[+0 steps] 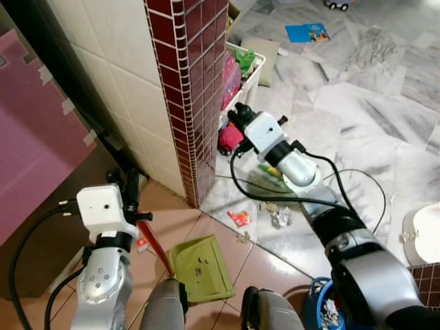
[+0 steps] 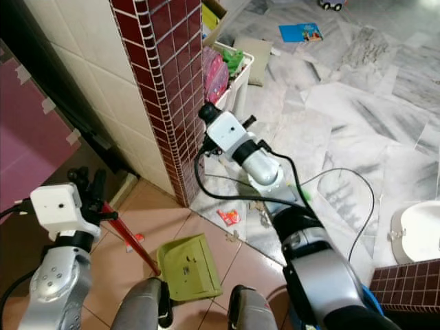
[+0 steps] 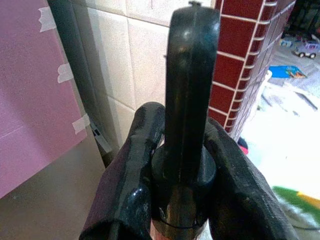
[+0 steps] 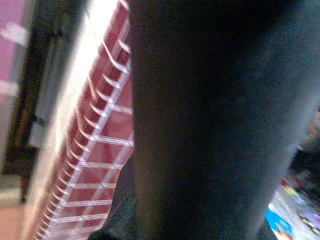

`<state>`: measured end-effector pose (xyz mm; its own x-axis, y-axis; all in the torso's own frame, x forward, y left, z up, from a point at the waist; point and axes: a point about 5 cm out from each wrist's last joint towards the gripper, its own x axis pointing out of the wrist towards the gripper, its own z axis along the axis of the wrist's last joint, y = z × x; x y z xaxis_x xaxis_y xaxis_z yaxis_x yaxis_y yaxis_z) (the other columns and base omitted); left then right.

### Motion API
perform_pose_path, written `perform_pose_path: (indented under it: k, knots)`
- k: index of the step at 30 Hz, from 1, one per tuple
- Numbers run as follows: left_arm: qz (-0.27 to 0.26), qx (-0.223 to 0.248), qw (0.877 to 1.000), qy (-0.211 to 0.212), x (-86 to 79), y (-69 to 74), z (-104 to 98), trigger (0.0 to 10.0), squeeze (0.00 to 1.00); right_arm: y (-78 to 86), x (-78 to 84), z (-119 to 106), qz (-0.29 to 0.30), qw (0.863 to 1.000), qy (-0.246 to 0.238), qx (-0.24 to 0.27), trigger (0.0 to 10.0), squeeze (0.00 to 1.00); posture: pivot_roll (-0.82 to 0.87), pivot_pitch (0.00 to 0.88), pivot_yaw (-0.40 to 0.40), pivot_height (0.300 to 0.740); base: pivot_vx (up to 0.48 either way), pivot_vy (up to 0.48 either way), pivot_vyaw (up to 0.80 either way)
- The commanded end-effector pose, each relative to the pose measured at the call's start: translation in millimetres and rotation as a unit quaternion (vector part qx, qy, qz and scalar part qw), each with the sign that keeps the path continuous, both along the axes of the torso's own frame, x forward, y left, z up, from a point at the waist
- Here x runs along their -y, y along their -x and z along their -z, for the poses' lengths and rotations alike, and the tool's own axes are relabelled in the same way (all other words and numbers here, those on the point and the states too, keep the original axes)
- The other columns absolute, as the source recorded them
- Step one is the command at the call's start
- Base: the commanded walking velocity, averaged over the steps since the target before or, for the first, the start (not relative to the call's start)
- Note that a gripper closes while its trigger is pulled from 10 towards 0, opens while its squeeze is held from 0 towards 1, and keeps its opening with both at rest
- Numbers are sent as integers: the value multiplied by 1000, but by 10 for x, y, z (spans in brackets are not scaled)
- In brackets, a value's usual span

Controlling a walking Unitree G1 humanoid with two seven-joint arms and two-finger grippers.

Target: Sweep floor

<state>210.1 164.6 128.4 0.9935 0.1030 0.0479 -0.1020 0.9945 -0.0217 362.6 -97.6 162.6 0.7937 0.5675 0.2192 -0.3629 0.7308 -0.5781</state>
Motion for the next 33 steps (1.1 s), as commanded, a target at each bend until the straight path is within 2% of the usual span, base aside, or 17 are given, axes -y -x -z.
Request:
perform_pose_path:
  k: [1, 4, 8, 9, 12, 17, 20, 22, 24, 25, 33]
  knots:
    - [-9, -17, 1000, -15, -65, 46, 28, 10000, 0, -12, -47, -62, -4, 1000, -4, 17, 10000, 0, 262, 287, 9, 740, 0, 0, 0]
    - [-13, -22, 1000, -13, -92, 52, 36, 10000, 0, 11, -93, 47, -2, 1000, -15, -5, 10000, 0, 263, 287, 11, 740, 0, 0, 0]
    - [-11, -26, 1000, -13, -88, 29, 28, 10000, 0, 92, -247, 248, -14, 996, -58, -61, 10000, 0, 257, 292, 10, 740, 0, 0, 0]
    - [-11, -26, 1000, -13, -87, 27, 26, 10000, 0, 98, -259, 259, -16, 996, -60, -64, 10000, 0, 257, 292, 10, 740, 0, 0, 0]
    - [-8, -27, 1000, -11, -77, 4, 15, 10000, 0, 144, -378, 318, -27, 987, -120, -102, 10000, 0, 243, 294, 11, 740, 0, 0, 0]
    - [-7, -28, 1000, -10, -65, -32, 27, 10000, 0, 195, -438, 309, -67, 976, -162, -127, 10000, 0, 213, 283, 12, 740, 0, 0, 0]
    - [-11, -27, 999, -11, -74, -57, 25, 10000, 0, 218, -416, 298, -88, 976, -154, -127, 10000, 0, 200, 276, 11, 740, 0, 0, 0]
    - [-36, -28, 999, -20, -135, -94, 15, 10000, 0, 260, -322, 302, -119, 976, -128, -128, 10000, 0, 171, 257, 9, 740, 0, 0, 0]
    - [-42, -27, 998, -23, -157, -97, 3, 10000, 0, 284, -284, 307, -129, 975, -123, -130, 10000, 0, 168, 254, 9, 740, 0, 0, 0]
    - [-52, -24, 998, -25, -187, -110, -16, 10000, 0, 326, -209, 321, -146, 973, -114, -139, 10000, 0, 155, 239, 5, 740, 0, 0, 0]
    - [-75, -28, 996, -27, -252, -140, -16, 10000, 0, 506, -42, 401, -189, 961, -97, -177, 10000, 0, 110, 186, -1, 740, 0, 0, 0]
